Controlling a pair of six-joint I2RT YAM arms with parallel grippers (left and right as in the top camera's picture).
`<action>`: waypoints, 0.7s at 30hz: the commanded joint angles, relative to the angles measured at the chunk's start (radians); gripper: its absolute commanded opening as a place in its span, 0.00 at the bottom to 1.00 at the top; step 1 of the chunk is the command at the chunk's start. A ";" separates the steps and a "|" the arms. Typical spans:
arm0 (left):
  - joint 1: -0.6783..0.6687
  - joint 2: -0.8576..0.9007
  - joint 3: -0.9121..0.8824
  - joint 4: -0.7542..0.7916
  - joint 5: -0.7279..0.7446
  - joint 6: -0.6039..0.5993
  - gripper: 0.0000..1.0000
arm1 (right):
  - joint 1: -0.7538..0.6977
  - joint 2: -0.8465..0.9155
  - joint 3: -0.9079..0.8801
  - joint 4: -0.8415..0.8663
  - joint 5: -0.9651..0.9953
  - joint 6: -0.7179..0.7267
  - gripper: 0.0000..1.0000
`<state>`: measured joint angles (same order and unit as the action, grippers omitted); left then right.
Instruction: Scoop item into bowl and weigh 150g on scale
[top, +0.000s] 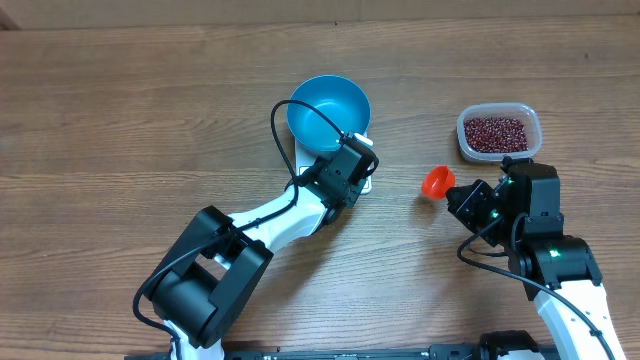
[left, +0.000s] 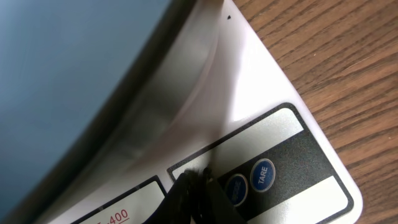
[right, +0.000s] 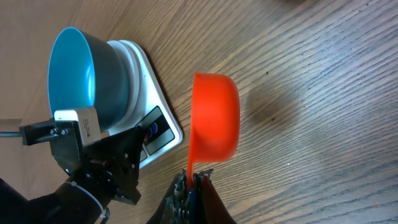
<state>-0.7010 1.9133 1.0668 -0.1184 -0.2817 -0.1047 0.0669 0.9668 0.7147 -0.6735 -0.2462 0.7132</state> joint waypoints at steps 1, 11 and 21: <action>-0.005 0.043 -0.005 -0.010 0.010 -0.006 0.10 | 0.004 -0.011 0.029 0.008 0.014 -0.008 0.04; -0.005 0.043 -0.005 -0.030 0.012 -0.006 0.08 | 0.004 -0.011 0.029 0.002 0.014 -0.008 0.04; -0.005 0.043 -0.005 -0.040 0.021 -0.006 0.06 | 0.004 -0.011 0.029 -0.001 0.014 -0.008 0.04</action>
<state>-0.7010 1.9137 1.0695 -0.1307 -0.2806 -0.1047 0.0669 0.9668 0.7147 -0.6746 -0.2459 0.7132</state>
